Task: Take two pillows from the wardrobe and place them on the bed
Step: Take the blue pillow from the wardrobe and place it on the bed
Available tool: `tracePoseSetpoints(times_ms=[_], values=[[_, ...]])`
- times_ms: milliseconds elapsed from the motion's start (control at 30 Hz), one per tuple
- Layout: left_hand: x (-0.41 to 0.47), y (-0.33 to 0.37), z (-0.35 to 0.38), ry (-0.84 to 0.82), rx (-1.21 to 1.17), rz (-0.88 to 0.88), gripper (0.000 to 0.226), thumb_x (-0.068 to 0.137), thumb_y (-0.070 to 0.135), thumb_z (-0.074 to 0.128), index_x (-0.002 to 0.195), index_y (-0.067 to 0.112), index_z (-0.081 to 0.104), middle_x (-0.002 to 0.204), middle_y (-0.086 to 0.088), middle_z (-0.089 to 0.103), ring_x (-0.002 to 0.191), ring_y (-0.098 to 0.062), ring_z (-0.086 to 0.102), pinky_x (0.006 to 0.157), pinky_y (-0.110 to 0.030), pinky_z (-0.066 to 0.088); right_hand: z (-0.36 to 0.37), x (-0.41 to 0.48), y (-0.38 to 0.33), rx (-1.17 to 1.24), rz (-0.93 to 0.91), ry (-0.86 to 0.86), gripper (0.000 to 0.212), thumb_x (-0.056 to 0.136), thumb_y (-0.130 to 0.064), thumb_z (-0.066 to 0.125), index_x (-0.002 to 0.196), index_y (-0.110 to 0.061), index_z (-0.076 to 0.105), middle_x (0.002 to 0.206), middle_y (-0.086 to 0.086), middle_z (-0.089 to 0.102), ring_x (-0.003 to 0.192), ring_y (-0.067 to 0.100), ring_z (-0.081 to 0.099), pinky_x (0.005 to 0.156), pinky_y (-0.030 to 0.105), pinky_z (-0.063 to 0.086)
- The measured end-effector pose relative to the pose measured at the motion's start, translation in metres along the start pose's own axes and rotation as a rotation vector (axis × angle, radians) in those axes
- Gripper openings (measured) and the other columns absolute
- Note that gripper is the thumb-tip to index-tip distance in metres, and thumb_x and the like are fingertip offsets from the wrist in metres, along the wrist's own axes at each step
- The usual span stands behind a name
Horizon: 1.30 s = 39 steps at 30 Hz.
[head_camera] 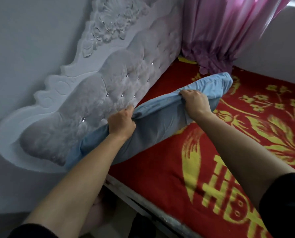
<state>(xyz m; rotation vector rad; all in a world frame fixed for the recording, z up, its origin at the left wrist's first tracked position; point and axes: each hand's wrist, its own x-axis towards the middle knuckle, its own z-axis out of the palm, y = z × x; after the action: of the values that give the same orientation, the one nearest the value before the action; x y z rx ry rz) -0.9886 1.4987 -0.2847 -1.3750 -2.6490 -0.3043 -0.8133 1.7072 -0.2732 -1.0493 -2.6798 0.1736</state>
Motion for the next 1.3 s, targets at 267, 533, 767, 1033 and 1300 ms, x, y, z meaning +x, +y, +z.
tracePoseSetpoints(times_ms=[267,533,767,1033,1300], values=[[0.067,-0.033,0.047,-0.019,-0.159,-0.077,0.028,0.068,0.008,0.063,0.094,0.009,0.057,0.083,-0.016,0.068,0.071,-0.040,0.064,0.054,-0.037,0.040,0.071,0.063,-0.012,-0.029,0.169,-0.040,0.029,0.090,-0.011,0.053,0.118,-0.017,0.056,0.133,0.011,0.052,0.125,0.035,0.047,0.095,0.045,0.042],[-0.020,-0.002,0.186,-0.928,-0.176,-0.163,0.068,0.082,0.037,0.066,0.137,0.012,0.035,0.141,-0.017,0.042,0.125,-0.038,0.047,0.100,-0.041,0.040,0.200,-0.037,0.048,0.427,0.613,-0.466,0.046,0.091,-0.017,0.055,0.132,-0.003,0.043,0.135,0.029,0.043,0.121,0.045,0.045,0.101,0.045,0.038],[-0.074,0.028,0.277,-1.069,-0.164,-0.166,0.070,0.098,0.047,0.041,0.154,0.025,0.006,0.162,-0.012,-0.005,0.147,-0.038,0.006,0.117,-0.049,0.014,0.274,-0.127,0.084,0.548,0.798,-0.754,0.067,0.100,-0.030,0.044,0.156,-0.013,0.010,0.159,0.020,0.025,0.146,0.034,0.026,0.118,0.038,0.024],[-0.019,0.015,0.328,-0.781,-0.040,-0.251,0.090,0.088,0.062,0.048,0.154,0.017,0.008,0.157,-0.019,0.012,0.144,-0.035,0.013,0.114,-0.053,0.019,0.335,-0.160,0.038,0.752,1.421,-0.696,0.147,0.057,-0.071,0.078,0.152,-0.020,-0.021,0.161,0.023,-0.012,0.150,0.039,-0.002,0.121,0.049,0.008],[0.041,-0.029,0.368,-0.820,-0.025,-0.087,0.144,0.044,0.099,0.046,0.152,0.023,-0.011,0.160,-0.011,-0.018,0.148,-0.024,-0.016,0.116,-0.052,-0.001,0.370,-0.169,0.018,1.065,1.474,-0.549,0.158,0.054,-0.058,0.087,0.143,-0.020,-0.038,0.157,0.015,0.029,0.144,0.029,0.031,0.119,0.041,0.026]])
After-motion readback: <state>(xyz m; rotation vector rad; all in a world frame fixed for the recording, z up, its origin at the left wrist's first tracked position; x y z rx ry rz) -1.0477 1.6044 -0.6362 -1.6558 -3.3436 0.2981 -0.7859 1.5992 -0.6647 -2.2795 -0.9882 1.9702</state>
